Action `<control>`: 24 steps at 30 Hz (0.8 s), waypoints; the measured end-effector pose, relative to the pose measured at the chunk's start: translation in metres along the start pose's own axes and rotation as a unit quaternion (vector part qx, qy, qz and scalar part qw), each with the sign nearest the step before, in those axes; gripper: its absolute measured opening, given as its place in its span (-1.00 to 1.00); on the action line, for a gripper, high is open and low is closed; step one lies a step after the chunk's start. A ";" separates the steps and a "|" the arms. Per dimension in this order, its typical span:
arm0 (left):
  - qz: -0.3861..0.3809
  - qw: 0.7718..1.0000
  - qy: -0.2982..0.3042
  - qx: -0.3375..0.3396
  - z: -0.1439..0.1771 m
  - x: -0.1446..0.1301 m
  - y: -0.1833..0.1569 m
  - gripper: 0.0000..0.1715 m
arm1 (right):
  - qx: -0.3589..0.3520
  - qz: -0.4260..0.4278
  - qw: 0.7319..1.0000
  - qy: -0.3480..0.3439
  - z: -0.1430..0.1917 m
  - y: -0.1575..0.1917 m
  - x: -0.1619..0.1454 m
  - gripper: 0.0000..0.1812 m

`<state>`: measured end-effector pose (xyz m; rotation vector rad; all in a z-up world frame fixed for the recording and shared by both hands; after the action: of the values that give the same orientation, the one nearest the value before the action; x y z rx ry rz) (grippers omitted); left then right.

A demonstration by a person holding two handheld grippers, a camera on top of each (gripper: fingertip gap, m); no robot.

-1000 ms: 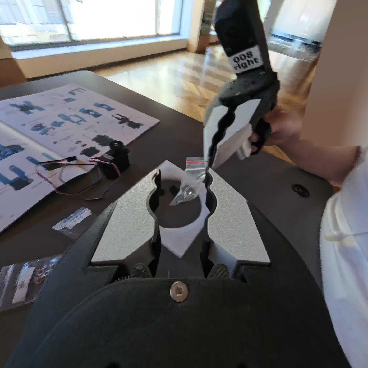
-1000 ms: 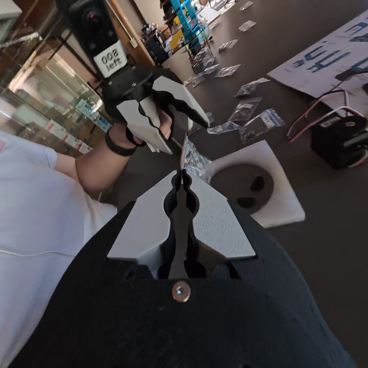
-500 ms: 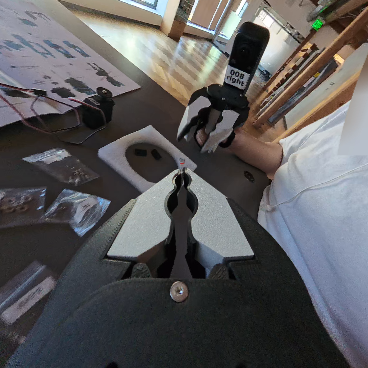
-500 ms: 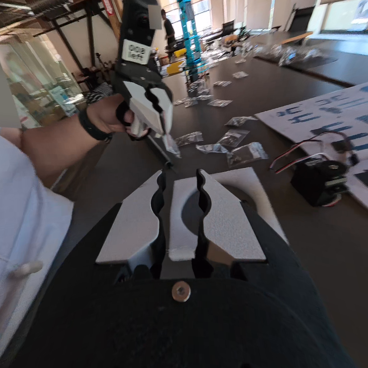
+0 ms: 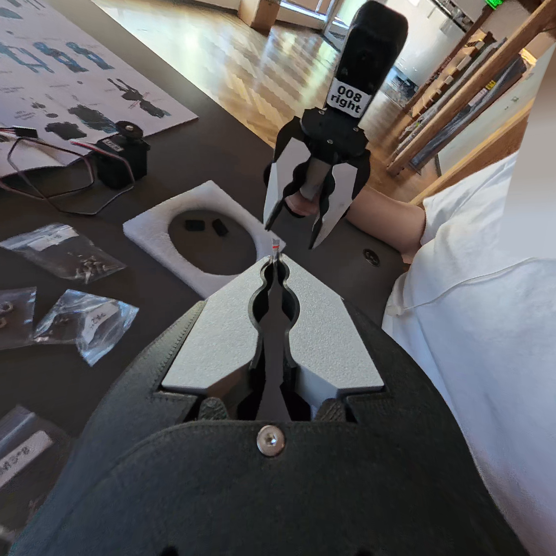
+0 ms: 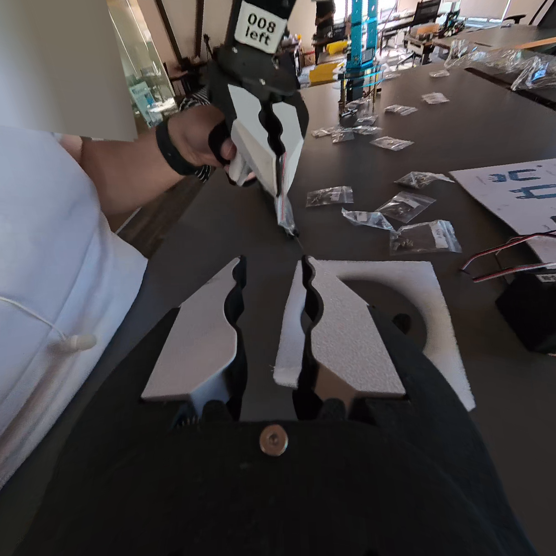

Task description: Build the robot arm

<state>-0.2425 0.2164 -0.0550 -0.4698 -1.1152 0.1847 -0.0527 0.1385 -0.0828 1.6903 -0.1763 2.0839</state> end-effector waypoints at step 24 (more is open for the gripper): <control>0.098 0.973 -0.119 0.172 0.167 -0.045 0.078 -1.00 | -0.058 -0.037 0.995 -0.069 -0.006 -0.021 0.016 -0.60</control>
<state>-0.4051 0.3139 -0.0677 -0.2499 -1.2403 0.6114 -0.0521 0.1636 -0.0728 1.7437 -0.2678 1.8665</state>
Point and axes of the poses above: each gripper's, where its closed fingertips meet, z back along the fingers, x out of its top, y = z × x across the jaws, the point moved 9 cm from there along z, back along the fingers
